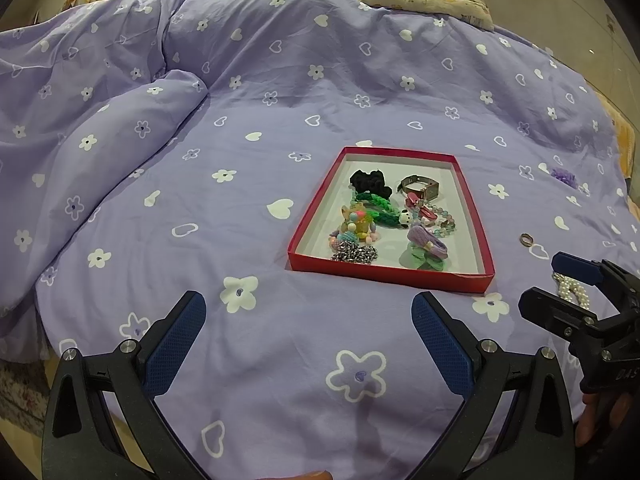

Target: Organize jewelry

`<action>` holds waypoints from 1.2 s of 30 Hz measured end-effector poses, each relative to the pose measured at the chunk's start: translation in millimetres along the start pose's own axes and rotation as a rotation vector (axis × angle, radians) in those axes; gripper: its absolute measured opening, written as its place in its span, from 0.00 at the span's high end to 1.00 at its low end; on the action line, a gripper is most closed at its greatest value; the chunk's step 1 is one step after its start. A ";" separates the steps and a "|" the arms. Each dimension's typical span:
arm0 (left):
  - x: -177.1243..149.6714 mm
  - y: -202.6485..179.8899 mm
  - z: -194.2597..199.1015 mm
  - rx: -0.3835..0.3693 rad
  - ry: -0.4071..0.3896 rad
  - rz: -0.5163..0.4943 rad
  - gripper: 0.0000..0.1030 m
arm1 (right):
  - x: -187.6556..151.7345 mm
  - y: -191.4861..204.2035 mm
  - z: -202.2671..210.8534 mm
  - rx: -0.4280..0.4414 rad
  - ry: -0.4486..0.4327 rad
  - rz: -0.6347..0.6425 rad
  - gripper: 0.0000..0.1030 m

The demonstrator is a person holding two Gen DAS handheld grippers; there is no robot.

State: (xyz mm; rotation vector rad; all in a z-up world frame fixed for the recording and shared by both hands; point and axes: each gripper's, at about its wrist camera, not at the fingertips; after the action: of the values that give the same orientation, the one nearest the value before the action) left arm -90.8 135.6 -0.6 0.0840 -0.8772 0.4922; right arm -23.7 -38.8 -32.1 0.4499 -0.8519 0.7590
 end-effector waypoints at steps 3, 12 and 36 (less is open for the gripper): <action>0.0 0.1 -0.1 -0.001 -0.001 0.000 0.00 | 0.5 -0.2 0.0 0.002 -0.001 -0.001 0.00; -0.1 -1.2 -0.2 -0.007 -0.001 -0.002 0.00 | 1.2 2.1 1.3 0.005 -0.002 0.003 0.00; -0.4 -3.0 -0.4 -0.007 -0.005 -0.005 0.00 | 4.8 5.6 4.3 0.009 -0.008 0.013 0.00</action>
State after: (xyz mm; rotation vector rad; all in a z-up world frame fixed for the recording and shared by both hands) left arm -89.4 133.0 -0.8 0.0809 -0.8832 0.4839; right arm -28.1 -35.9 -25.4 0.4561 -0.8601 0.7739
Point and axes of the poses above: each gripper's, at about its wrist camera, not at the fingertips, and z roughly against the way its jaws point, y to its left, x to its top, and after that the axes turned 13 degrees about z, right-handed
